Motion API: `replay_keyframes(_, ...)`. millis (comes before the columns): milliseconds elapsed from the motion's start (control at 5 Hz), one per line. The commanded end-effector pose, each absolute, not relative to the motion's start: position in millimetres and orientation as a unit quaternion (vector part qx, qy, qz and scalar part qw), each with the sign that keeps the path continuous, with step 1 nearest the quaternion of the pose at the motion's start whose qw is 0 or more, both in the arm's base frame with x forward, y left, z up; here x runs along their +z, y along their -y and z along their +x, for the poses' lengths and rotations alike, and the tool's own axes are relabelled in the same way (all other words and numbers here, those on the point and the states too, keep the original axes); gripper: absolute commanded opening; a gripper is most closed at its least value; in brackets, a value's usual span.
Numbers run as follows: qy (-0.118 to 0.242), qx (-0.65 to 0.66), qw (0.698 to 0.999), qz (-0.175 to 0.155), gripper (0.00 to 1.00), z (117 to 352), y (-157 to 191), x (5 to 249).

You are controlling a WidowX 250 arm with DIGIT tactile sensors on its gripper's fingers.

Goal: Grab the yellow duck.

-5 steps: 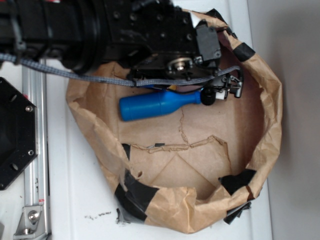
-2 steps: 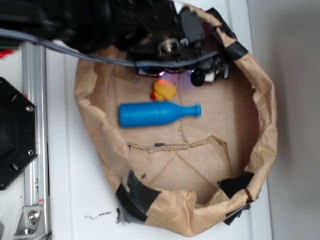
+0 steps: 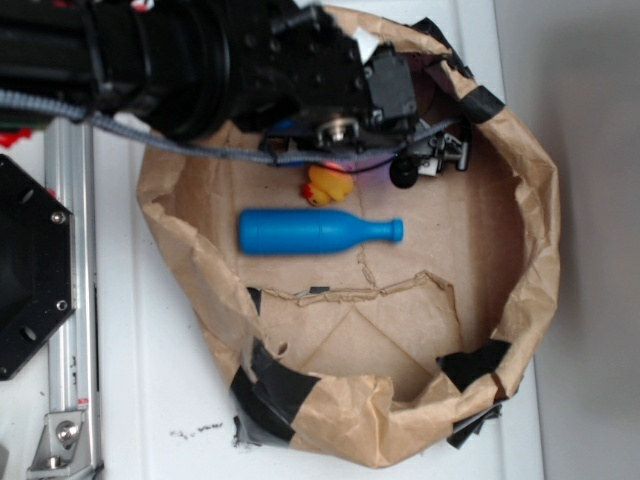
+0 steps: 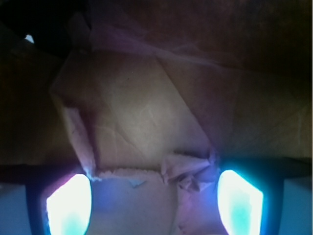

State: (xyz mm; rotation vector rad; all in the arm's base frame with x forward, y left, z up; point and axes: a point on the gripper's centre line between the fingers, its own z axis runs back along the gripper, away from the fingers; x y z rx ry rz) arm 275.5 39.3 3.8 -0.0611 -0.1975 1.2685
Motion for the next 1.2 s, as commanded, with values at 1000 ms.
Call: replay_keyframes(1000, 0.107, 0.612, 0.782, -0.052, 1.0, 225.4, -17.0, 46.9)
